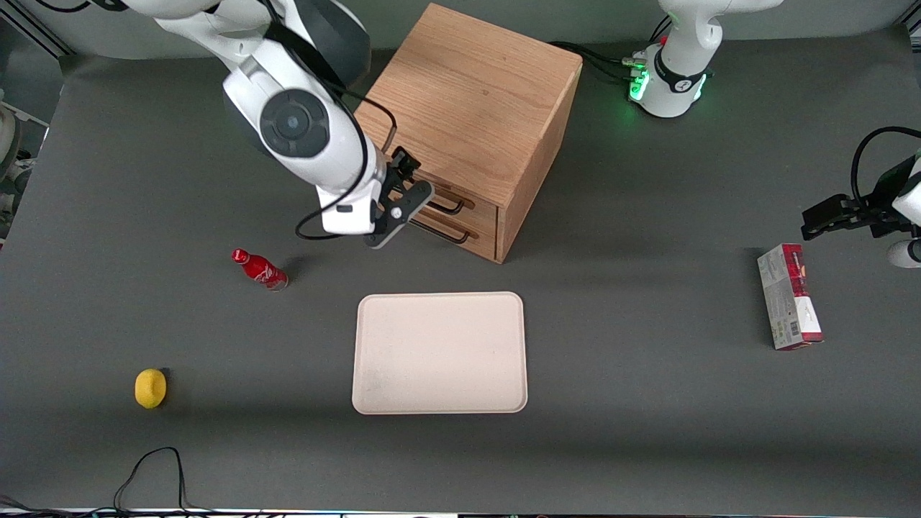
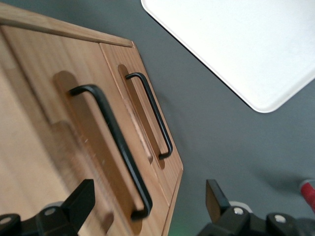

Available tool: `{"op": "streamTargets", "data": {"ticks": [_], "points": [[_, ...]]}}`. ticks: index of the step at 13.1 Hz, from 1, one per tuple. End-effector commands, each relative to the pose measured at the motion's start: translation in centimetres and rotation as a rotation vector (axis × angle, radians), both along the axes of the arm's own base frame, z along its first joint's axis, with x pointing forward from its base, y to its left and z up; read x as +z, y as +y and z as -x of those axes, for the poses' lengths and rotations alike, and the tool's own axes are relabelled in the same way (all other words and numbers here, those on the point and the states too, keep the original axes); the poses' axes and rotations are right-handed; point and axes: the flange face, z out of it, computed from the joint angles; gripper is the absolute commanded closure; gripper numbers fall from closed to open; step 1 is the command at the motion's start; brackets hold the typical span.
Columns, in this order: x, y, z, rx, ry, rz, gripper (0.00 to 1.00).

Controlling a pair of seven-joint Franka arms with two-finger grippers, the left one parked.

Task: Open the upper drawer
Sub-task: 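Hook the right gripper onto the upper drawer's black handle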

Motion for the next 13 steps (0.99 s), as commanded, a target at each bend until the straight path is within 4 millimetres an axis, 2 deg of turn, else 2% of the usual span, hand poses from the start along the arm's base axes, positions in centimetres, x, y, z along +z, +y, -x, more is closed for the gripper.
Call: {"op": "streamTargets", "data": {"ticks": [1, 6, 9, 13], "points": [[-2.5, 1.1, 0.7, 0.019, -0.019, -0.029, 0.00], [-5.0, 1.3, 1.4, 0.034, -0.040, -0.006, 0.00], [-5.8, 1.4, 1.6, 0.036, -0.047, -0.009, 0.00], [-6.2, 1.1, 0.8, 0.059, -0.081, -0.002, 0.00]]}}
